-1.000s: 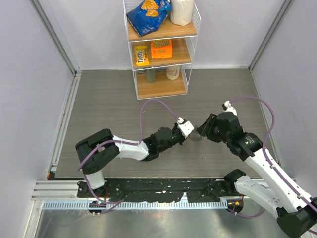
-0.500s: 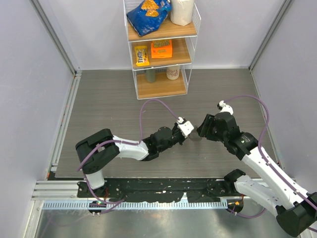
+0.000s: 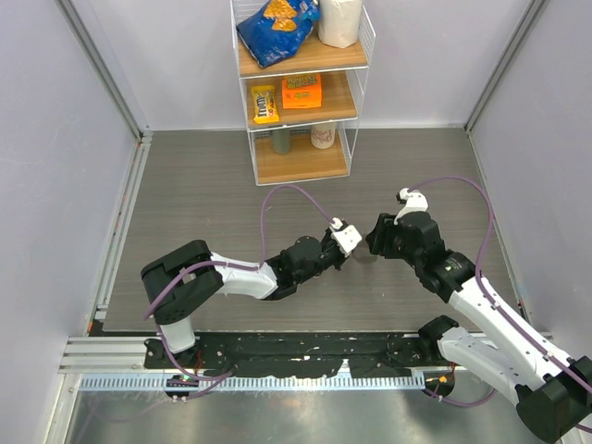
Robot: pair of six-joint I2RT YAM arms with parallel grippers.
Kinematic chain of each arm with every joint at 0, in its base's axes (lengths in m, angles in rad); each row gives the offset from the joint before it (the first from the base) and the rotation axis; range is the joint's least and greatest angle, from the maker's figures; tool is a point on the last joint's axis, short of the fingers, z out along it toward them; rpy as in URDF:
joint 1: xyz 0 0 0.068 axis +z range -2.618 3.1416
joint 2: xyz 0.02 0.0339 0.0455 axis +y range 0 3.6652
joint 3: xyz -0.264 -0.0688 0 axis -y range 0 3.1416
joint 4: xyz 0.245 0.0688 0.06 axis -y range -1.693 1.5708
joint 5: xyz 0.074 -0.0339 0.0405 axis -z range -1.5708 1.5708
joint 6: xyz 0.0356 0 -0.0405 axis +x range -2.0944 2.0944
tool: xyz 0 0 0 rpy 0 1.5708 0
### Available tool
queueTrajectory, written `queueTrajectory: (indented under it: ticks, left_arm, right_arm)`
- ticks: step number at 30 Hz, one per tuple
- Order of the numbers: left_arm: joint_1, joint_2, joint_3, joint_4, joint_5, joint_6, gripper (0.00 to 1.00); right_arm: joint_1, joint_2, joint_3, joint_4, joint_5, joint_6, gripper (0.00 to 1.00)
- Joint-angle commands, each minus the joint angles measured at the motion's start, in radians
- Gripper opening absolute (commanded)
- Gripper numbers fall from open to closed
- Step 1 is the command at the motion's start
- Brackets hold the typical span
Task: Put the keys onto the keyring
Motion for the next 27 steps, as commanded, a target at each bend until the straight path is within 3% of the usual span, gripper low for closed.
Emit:
queueTrajectory:
  ticks: [1, 27]
  left_arm:
    - [0.008, -0.003, 0.018, 0.072, -0.003, -0.013, 0.0]
    - [0.015, -0.01, 0.009, 0.074, 0.006, -0.011, 0.0]
  right_arm:
    - [0.002, 0.015, 0.003, 0.104, -0.024, -0.086, 0.52]
    - [0.002, 0.04, -0.016, 0.101, -0.073, -0.174, 0.47]
